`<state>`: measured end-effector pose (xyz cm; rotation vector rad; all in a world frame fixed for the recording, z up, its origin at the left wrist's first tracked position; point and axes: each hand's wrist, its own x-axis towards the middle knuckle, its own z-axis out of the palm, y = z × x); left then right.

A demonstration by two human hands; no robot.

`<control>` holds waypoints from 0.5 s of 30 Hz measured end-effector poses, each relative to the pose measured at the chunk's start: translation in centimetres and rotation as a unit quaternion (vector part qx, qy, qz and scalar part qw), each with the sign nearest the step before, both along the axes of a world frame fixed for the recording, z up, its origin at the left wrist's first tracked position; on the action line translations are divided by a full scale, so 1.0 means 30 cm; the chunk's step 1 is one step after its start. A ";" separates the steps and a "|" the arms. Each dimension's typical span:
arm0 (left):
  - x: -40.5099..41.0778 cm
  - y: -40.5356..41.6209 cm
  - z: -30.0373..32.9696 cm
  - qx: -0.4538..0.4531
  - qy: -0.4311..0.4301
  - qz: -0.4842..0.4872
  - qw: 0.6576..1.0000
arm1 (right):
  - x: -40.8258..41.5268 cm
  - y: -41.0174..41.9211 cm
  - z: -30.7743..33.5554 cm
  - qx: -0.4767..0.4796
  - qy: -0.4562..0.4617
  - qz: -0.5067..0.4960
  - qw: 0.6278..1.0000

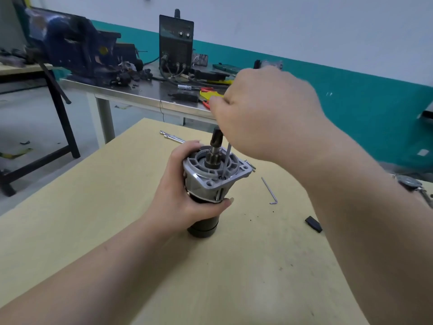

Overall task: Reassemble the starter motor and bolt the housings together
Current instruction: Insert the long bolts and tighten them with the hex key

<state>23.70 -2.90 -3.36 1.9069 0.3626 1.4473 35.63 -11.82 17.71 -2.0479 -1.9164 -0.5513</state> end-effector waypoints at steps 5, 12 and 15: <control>-0.001 0.004 0.009 -0.002 0.019 -0.006 1.000 | 0.023 0.013 -0.032 -0.036 0.248 0.060 0.966; 0.003 0.007 0.005 0.010 0.027 -0.006 1.000 | 0.050 0.005 -0.089 0.017 0.491 0.096 0.866; 0.005 0.007 -0.003 0.000 0.025 -0.003 1.000 | 0.040 0.007 -0.121 0.053 0.522 0.086 0.847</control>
